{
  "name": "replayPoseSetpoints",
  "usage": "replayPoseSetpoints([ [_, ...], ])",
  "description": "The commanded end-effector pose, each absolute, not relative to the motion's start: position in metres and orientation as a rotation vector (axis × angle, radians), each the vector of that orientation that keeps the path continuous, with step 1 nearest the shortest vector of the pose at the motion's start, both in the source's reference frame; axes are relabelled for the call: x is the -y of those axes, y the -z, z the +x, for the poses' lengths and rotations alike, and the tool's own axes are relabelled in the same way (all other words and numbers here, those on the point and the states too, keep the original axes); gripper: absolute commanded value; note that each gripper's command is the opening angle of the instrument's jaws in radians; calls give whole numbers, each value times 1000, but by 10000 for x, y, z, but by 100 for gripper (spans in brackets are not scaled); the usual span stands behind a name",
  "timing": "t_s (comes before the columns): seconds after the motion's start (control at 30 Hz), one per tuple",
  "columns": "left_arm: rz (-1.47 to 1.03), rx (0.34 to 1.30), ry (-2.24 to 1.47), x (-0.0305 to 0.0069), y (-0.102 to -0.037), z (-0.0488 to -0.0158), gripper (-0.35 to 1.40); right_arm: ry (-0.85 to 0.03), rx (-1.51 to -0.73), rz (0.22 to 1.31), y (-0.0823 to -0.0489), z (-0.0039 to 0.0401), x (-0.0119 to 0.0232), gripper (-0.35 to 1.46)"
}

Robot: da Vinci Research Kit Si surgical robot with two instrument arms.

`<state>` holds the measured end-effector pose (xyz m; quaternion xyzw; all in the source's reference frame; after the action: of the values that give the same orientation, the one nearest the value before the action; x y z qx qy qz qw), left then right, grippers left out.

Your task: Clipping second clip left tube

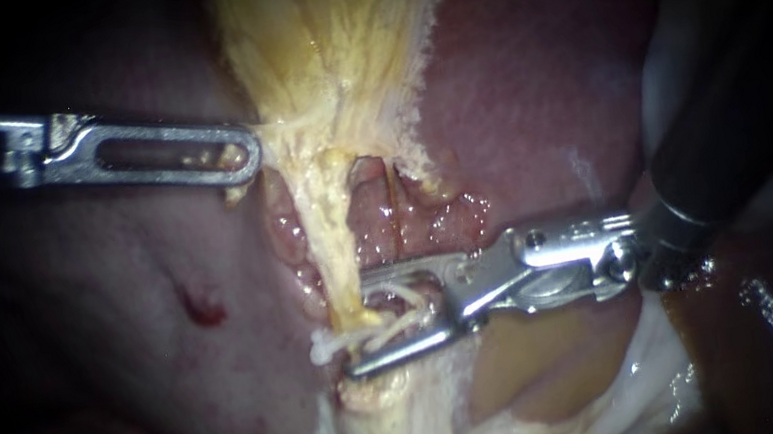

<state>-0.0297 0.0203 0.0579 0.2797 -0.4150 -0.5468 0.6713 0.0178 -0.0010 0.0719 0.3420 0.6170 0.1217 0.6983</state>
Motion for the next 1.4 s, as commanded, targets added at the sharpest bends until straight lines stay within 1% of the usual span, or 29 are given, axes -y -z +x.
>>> replayPoseSetpoints([
  [0.03,630,935,1232,-203,-579,-297,-35,-273,-1385,768,-718,180,11,49],
  [0.23,630,935,1232,-203,-579,-297,-35,-277,-1417,808,-711,189,14,49],
  [0.73,630,935,1233,-203,-579,-300,-35,-279,-1426,830,-726,219,25,49],
  [1.0,629,935,1233,-203,-579,-300,-35,-283,-1433,844,-726,220,26,49],
  [1.17,629,935,1233,-203,-579,-300,-35,-283,-1432,861,-722,217,28,49],
  [1.4,629,935,1232,-203,-581,-299,-35,-241,-1444,911,-702,217,41,49],
])
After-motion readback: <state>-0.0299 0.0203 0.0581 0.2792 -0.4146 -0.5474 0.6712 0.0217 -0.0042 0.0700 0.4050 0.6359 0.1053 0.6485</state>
